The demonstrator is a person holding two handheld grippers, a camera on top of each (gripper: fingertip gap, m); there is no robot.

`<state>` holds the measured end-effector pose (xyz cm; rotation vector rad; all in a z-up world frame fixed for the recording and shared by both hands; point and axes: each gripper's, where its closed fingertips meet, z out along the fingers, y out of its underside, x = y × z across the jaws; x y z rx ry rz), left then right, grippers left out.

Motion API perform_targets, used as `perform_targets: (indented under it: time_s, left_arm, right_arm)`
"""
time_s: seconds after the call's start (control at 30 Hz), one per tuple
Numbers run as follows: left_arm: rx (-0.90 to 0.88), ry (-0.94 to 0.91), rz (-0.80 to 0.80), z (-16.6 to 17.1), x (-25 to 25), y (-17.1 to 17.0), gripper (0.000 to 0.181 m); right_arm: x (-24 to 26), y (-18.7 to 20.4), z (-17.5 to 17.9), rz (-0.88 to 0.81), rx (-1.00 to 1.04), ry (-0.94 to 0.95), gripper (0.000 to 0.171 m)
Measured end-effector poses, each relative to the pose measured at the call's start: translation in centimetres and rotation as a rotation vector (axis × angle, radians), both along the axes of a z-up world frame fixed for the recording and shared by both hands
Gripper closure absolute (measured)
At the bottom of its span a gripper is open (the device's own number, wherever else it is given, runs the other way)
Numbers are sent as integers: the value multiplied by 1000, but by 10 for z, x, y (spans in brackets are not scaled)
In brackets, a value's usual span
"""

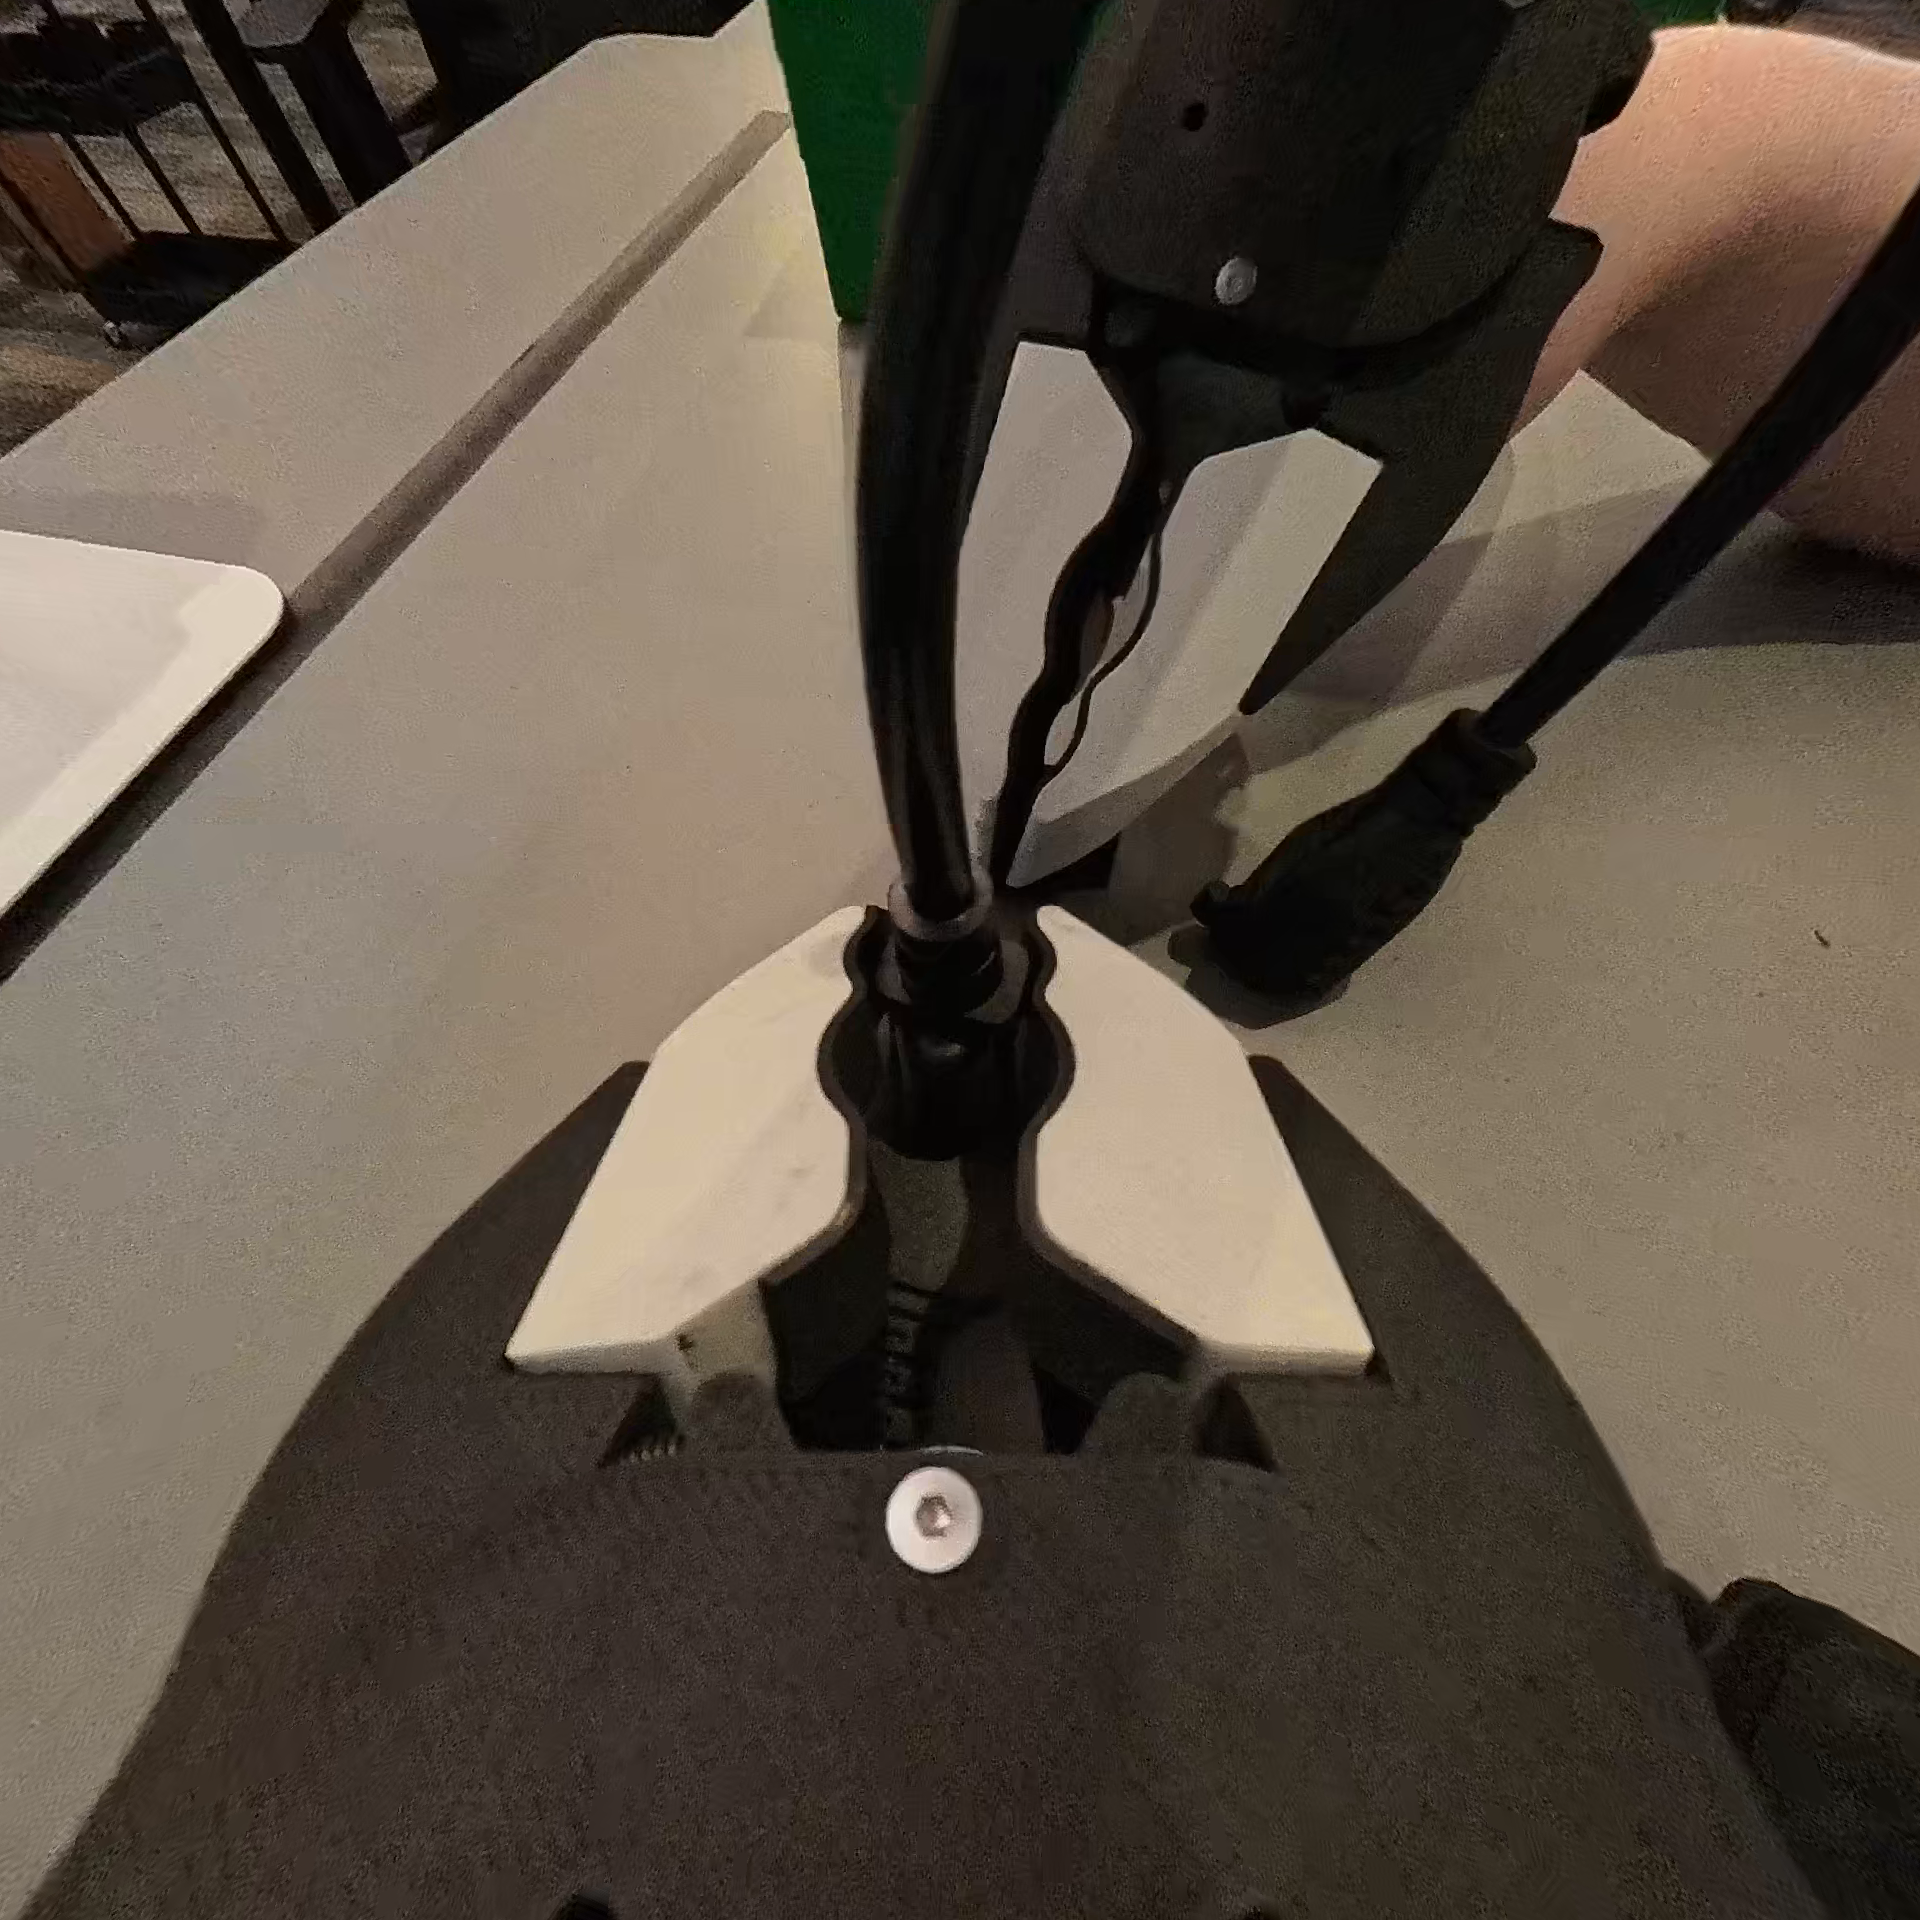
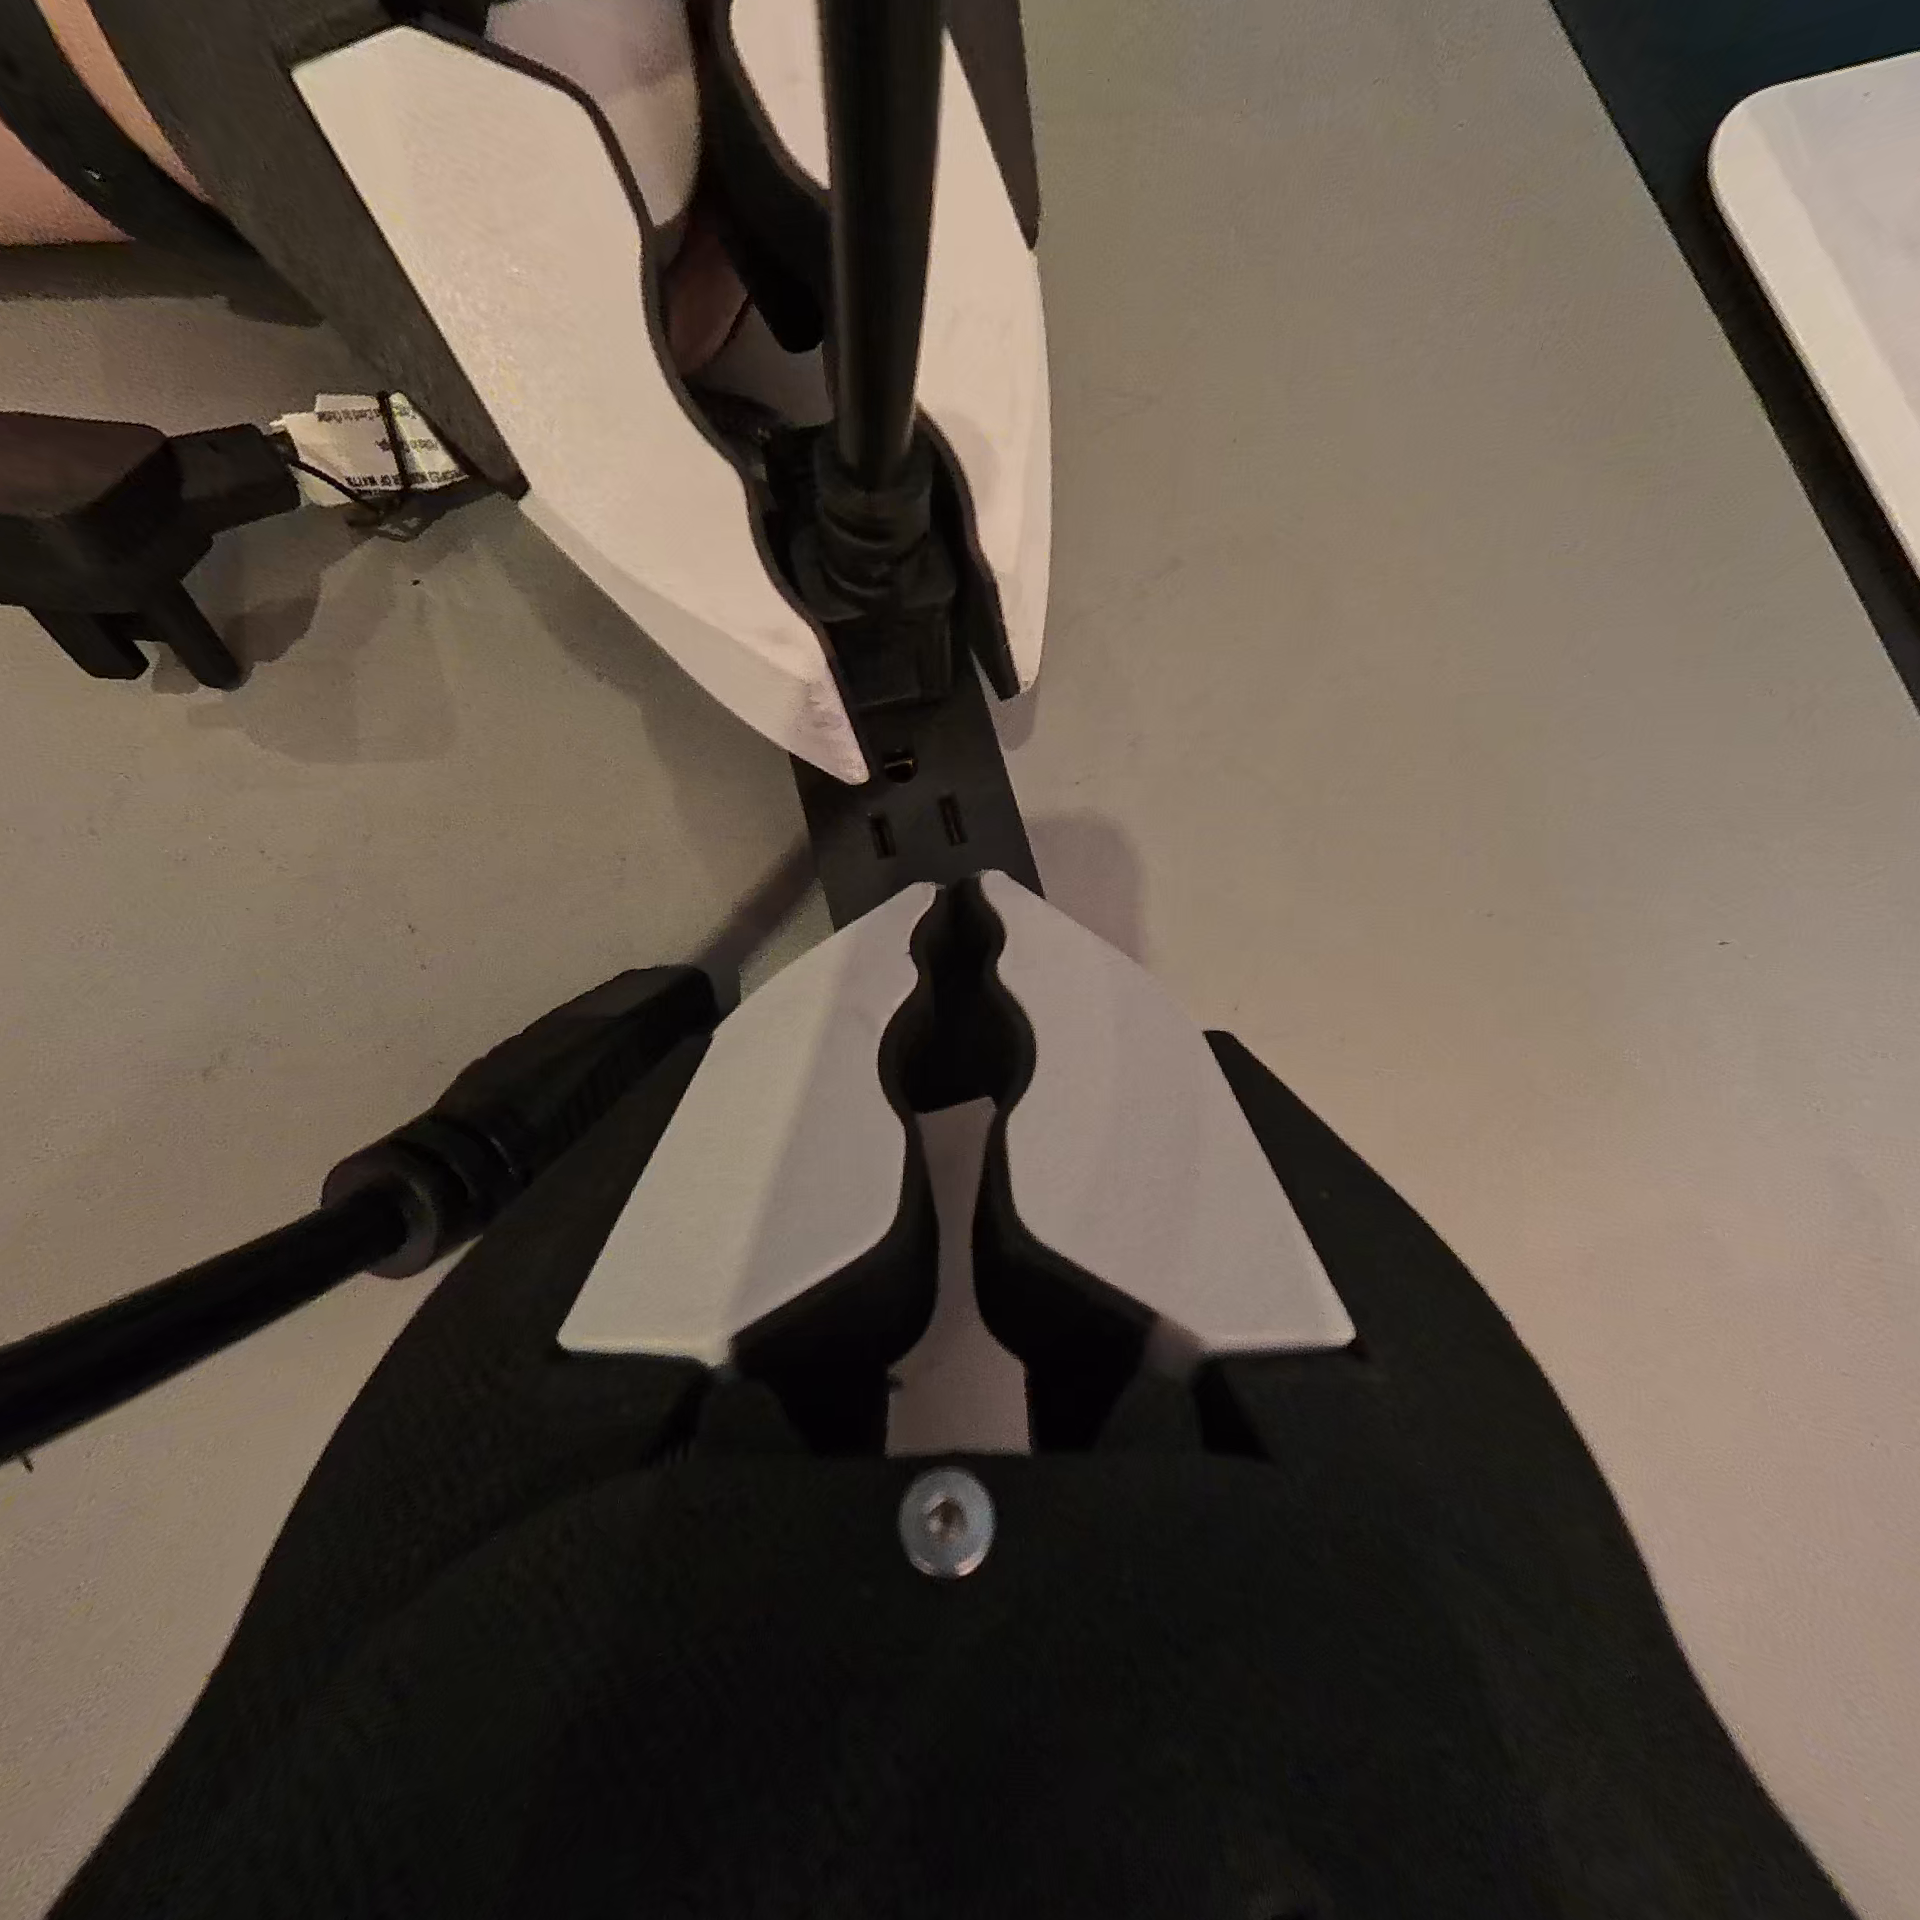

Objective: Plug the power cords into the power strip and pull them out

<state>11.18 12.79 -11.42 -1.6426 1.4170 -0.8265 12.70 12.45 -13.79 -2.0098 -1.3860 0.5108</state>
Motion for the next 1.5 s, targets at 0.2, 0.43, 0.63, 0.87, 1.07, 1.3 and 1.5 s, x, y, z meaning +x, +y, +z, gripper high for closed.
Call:
perform_targets:
  time_s: [0.2, 0.43, 0.63, 0.87, 1.07, 1.3, 1.5]
  left_arm:
    - [-35, -14, 32, 2, 5, 2, 162]
    - [12, 15, 83, 5, 9, 4, 163]
    - [-58, -40, 65, 3, 9, 4, 162]
    - [-64, -37, -7, 3, -3, 1, 161]
    - [-104, -39, -6, 4, -3, 1, 161]
    - [-64, -65, 26, 15, 11, 5, 171]
    - [-36, -27, -82, 13, -3, -7, 168]
  right_arm:
    - [3, 2, 0, -11, -2, 23, 163]
    - [5, 3, 1, -24, 7, 17, 164]
    - [4, 3, -1, -8, -44, 59, 162]
    - [-2, -2, -2, 25, -51, 60, 162]
    - [-2, -3, -1, 15, -50, 66, 162]
    - [-5, -3, 0, 27, -35, 61, 162]
    - [-7, -7, -1, 46, -47, 83, 162]
